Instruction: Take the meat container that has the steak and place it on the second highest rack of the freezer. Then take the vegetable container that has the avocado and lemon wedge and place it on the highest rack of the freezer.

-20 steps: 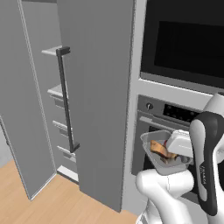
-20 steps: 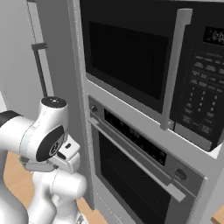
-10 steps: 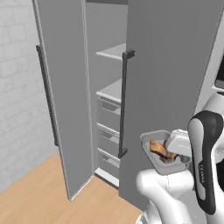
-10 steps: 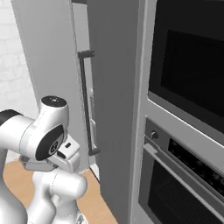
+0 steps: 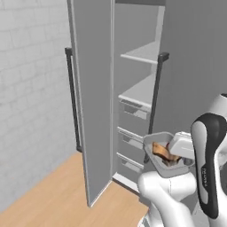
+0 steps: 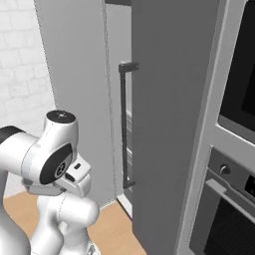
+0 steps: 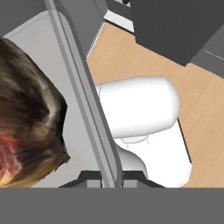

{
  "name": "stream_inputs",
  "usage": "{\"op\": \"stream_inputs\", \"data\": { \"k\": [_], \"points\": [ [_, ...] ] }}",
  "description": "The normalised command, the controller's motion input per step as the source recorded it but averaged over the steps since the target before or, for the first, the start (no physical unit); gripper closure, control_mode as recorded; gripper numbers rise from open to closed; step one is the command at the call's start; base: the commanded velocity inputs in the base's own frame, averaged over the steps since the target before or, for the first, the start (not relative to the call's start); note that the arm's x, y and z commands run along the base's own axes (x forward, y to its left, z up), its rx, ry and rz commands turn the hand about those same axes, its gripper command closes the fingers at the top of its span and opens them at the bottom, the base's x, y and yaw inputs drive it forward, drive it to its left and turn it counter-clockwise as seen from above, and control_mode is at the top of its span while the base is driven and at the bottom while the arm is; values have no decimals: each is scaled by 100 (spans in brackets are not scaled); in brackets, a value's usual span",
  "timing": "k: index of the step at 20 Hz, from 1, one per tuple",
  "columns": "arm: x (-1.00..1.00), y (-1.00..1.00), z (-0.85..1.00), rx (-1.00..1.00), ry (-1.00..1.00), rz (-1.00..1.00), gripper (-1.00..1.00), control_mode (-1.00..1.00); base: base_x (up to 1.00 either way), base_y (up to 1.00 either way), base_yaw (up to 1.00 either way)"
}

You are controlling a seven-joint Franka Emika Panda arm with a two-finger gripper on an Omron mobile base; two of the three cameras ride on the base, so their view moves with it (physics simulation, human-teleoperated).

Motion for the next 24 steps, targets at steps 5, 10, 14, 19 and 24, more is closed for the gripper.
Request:
{"op": "stream_inputs", "data": {
  "k": [5,10,14,19,24],
  "points": [
    [0,0,0,0,0,0,100,100,63,38,-27],
    [0,0,0,0,0,0,100,100,53,29,-30],
    [0,0,0,0,0,0,100,100,40,15,-37],
    [0,0,0,0,0,0,100,100,26,9,-37],
    [0,0,0,0,0,0,100,100,29,19,-33]
  ]
}}
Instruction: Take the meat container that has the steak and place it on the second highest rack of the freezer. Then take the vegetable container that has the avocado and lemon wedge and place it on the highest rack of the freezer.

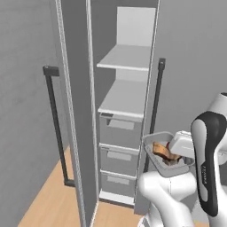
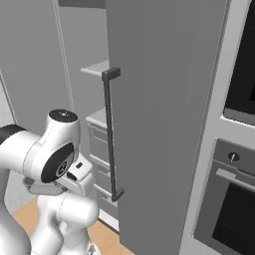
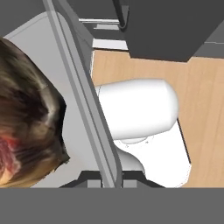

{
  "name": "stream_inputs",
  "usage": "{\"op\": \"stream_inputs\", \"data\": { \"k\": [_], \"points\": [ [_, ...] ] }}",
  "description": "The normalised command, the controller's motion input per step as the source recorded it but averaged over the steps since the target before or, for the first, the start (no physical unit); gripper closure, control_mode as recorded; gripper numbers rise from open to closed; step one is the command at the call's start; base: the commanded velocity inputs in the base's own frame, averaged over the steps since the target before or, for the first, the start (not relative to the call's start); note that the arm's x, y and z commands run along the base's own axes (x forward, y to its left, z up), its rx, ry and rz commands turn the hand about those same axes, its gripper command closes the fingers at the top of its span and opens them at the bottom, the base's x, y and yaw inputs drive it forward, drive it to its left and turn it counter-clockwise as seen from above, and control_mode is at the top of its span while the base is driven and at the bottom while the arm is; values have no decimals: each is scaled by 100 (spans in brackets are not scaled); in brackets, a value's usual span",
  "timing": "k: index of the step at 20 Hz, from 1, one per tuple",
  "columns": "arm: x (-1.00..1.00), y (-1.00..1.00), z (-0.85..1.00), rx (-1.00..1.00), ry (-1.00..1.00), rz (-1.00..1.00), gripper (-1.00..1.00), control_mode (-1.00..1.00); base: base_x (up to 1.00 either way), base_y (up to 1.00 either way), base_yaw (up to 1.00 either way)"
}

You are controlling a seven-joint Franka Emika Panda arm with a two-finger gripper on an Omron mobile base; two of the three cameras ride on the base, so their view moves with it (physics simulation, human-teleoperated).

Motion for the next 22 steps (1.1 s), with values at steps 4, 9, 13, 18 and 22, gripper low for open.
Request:
{"op": "stream_inputs", "data": {
  "k": [4,9,13,18,22],
  "points": [
    [0,0,0,0,0,0,100,100,43,27,-26],
    [0,0,0,0,0,0,100,100,38,30,-18],
    [0,0,0,0,0,0,100,100,22,20,-8],
    [0,0,0,0,0,0,100,100,12,11,-10],
    [0,0,0,0,0,0,100,100,18,20,-18]
  ]
}}
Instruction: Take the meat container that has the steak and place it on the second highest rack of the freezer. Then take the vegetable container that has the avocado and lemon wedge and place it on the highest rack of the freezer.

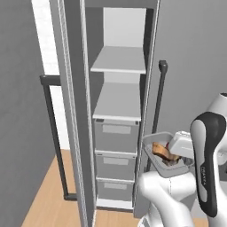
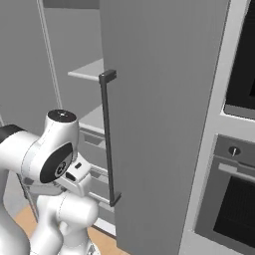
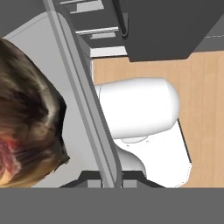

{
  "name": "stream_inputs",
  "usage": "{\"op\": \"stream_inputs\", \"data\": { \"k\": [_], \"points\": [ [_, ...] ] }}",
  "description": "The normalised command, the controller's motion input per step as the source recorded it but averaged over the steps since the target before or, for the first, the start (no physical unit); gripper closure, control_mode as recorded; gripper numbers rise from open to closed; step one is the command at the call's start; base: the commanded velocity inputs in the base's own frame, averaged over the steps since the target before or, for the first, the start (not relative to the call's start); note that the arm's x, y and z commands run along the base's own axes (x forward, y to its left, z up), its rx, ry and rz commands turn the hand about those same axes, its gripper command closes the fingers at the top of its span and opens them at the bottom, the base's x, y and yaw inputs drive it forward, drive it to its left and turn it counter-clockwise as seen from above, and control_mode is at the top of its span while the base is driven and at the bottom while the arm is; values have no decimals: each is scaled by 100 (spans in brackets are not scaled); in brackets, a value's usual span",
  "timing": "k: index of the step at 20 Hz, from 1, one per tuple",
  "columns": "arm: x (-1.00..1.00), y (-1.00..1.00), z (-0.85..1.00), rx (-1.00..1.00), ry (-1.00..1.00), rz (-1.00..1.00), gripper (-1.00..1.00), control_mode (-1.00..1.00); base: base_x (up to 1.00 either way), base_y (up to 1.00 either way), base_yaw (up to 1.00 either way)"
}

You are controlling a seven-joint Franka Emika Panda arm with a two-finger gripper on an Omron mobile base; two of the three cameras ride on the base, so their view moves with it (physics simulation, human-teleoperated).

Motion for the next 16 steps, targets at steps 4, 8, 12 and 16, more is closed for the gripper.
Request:
{"op": "stream_inputs", "data": {
  "k": [4,8,12,16],
  "points": [
    [0,0,0,0,0,0,100,100,14,28,-16],
    [0,0,0,0,0,0,100,100,27,31,-14],
    [0,0,0,0,0,0,100,100,34,39,-8],
    [0,0,0,0,0,0,100,100,58,17,-6]
  ]
}}
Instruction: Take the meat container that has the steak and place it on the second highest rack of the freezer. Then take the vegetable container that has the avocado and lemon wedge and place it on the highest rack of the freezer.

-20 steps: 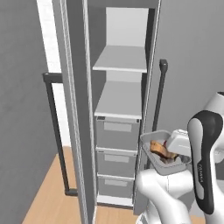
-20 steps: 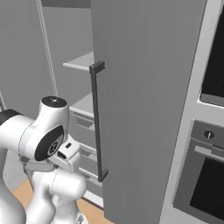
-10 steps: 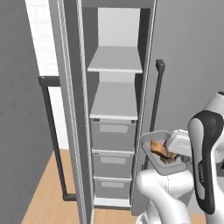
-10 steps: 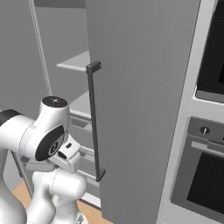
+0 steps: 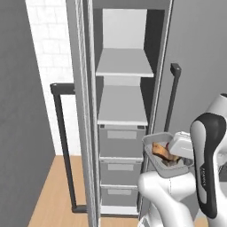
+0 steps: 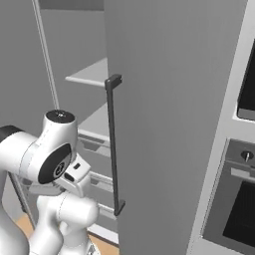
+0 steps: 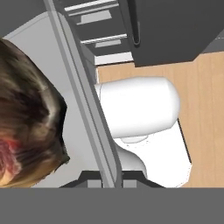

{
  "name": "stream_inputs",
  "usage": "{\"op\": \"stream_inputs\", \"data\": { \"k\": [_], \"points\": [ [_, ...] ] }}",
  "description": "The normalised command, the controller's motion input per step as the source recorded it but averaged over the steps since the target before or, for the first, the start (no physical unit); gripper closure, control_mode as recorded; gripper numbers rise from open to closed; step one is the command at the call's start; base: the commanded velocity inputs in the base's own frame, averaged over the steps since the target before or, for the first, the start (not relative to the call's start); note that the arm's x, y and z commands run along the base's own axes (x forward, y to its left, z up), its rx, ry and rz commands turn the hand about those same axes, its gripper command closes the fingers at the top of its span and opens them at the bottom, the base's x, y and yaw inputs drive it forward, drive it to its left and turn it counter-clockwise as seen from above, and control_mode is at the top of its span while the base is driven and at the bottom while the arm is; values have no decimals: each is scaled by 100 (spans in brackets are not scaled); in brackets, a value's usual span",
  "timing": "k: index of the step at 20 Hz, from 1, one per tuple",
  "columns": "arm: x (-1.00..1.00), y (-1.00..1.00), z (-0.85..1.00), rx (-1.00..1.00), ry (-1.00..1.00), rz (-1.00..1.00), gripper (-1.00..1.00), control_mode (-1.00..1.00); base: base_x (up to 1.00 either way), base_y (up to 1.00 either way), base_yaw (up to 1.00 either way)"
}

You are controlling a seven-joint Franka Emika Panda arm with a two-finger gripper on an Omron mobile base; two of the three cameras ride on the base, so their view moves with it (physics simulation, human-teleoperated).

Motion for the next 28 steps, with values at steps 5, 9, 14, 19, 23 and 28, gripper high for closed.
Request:
{"op": "stream_inputs", "data": {
  "k": [5,9,14,19,23,28],
  "points": [
    [0,0,0,0,0,0,100,100,52,0,-7],
    [0,0,0,0,0,0,100,100,36,2,-6],
    [0,0,0,0,0,0,100,100,5,9,-1],
    [0,0,0,0,0,0,100,100,0,24,1],
    [0,0,0,0,0,0,100,100,0,22,9],
    [0,0,0,0,0,0,100,100,-15,27,11]
  ]
}}
